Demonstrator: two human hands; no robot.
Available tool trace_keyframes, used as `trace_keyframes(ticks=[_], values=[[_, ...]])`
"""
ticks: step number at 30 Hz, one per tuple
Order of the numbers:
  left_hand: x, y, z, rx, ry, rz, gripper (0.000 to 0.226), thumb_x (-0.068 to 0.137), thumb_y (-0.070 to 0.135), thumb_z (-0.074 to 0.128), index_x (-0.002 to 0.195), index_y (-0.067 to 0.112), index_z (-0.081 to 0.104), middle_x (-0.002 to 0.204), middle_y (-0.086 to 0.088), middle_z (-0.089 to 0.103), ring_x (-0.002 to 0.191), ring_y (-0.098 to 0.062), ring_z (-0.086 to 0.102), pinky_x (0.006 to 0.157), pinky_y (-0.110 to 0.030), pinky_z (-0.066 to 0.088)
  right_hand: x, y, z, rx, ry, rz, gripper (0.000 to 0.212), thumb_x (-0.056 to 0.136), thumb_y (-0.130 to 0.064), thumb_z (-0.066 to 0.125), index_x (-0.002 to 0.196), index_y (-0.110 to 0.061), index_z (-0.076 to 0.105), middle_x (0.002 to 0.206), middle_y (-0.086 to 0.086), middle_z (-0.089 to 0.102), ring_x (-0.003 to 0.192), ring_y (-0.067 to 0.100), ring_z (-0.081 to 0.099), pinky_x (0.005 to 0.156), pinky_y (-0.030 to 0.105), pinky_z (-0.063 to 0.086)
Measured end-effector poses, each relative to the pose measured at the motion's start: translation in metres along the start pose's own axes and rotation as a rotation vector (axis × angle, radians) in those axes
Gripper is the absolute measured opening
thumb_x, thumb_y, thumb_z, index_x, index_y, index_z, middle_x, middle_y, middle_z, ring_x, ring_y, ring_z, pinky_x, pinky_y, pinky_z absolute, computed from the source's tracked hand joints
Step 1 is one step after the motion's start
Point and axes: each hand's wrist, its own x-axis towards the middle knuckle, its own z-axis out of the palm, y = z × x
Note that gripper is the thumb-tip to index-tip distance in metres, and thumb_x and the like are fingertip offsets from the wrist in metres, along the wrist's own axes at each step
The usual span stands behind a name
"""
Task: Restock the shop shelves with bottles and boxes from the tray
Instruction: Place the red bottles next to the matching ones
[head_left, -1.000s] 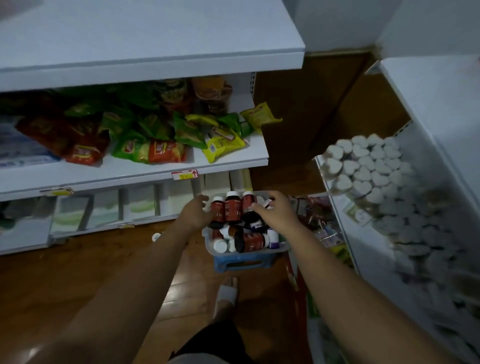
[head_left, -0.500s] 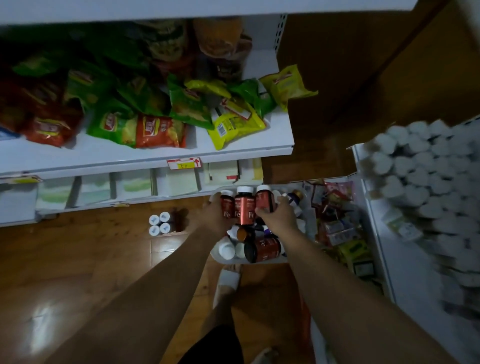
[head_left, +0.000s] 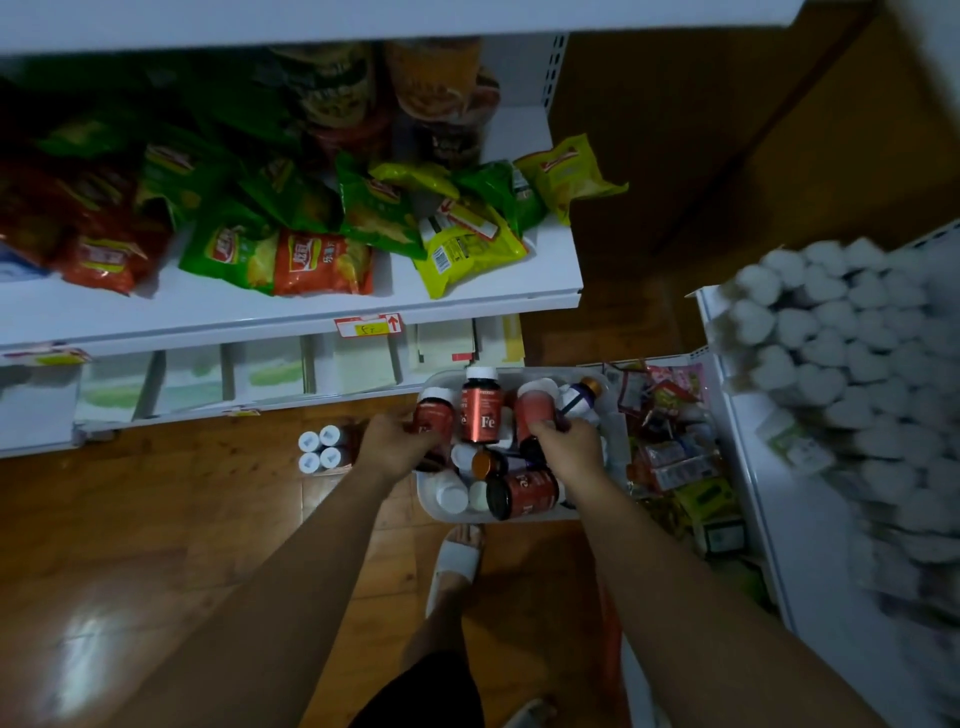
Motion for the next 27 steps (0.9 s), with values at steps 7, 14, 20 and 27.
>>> trace_keyframes(ticks=[7,14,20,27], values=[[-0.051,0.040,-0.031,-0.638,-0.384,0.078,0.049,0.092,0.005,0.066,0.140,-0.004,0.058,0.120,-0.031,0.069,0.103,-0.035,0.071,0.086,-0.040,0.059,-0.071,-0.005,-0.048,0.660,-0.046,0.066,0.004,0.097,-0.011,0.070,0.099,-0.008,0.070,0.108,0.018,0.073,0.098,0.027,0.073,0.091,0.043,0.060],[-0.134,0.150,0.004,-0.763,-0.890,0.260,0.078,0.067,0.017,0.088,0.140,0.006,0.061,0.134,-0.029,0.059,0.122,-0.042,0.059,0.101,-0.052,0.053,-0.179,-0.033,-0.144,1.224,-0.195,-0.201,0.041,0.091,-0.011,0.062,0.130,-0.002,0.058,0.128,0.026,0.065,0.119,0.038,0.066,0.097,0.049,0.057],[-0.252,0.233,0.077,-0.639,-1.083,0.435,0.063,0.078,0.030,0.086,0.135,0.010,0.067,0.125,-0.018,0.069,0.108,-0.029,0.071,0.092,-0.043,0.059,-0.302,-0.045,-0.245,1.155,0.005,-0.547,0.055,0.076,-0.036,0.083,0.125,-0.014,0.071,0.135,0.026,0.061,0.126,0.039,0.059,0.116,0.055,0.042],[-0.379,0.266,0.166,-0.546,-1.270,0.458,0.081,0.062,0.044,0.097,0.129,0.007,0.072,0.121,-0.018,0.072,0.101,-0.028,0.074,0.084,-0.042,0.064,-0.416,0.015,-0.318,1.219,0.253,-0.719,0.052,0.088,-0.020,0.074,0.132,0.006,0.063,0.128,0.029,0.067,0.116,0.037,0.068,0.103,0.051,0.054]])
